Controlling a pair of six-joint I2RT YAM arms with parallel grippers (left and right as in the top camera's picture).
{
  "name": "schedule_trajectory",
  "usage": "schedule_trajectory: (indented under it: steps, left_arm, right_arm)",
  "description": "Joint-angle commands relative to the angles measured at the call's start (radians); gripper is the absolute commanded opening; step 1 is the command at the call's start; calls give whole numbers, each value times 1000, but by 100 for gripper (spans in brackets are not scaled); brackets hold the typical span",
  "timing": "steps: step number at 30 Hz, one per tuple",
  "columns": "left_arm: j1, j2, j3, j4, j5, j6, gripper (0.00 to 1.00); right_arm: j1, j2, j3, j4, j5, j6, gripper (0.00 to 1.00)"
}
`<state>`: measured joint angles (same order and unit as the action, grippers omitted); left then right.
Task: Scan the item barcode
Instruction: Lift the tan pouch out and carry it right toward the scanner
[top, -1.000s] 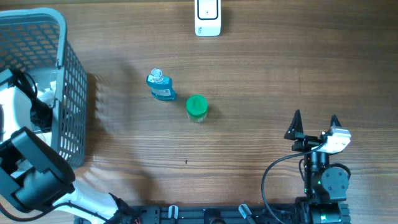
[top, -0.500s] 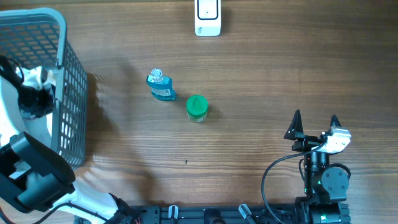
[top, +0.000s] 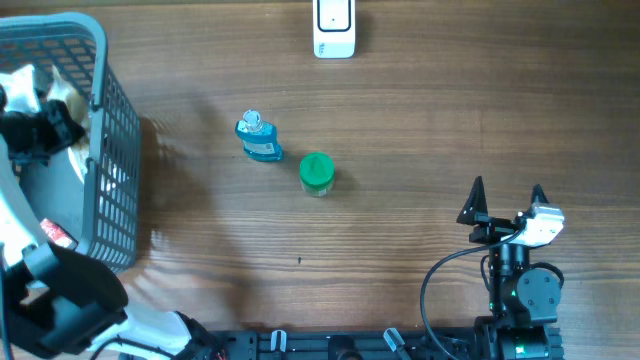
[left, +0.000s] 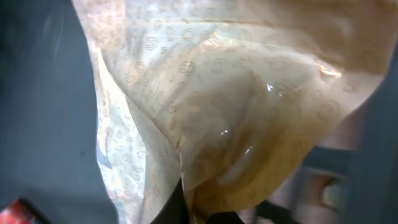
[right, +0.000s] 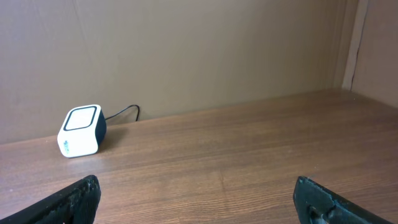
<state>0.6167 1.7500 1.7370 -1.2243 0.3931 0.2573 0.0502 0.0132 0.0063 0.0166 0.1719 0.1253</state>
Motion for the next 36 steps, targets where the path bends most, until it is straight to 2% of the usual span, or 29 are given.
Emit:
schedule_trajectory:
  steps: [1,12,21,27,36]
  left_arm:
    - [14,-100,71,1,197,-31,4]
    - [16,-319,90,90,601,-121,4]
    - [1,-404,90,66,972,-143,4]
    - [-116,-402,90,34,990,-142,4]
    - [-437,-375,89,103,985,-131,4]
  right_arm:
    - [-3,-4,-1,5,-16,-18,100]
    - [-3,-4,-1,5,-16,-18,100]
    - [-3,-4,-1,5,-16,-18,100]
    - [-3,-4,-1,5,-16,-18,100]
    - [-3,-4,-1,5,-16,-18,100]
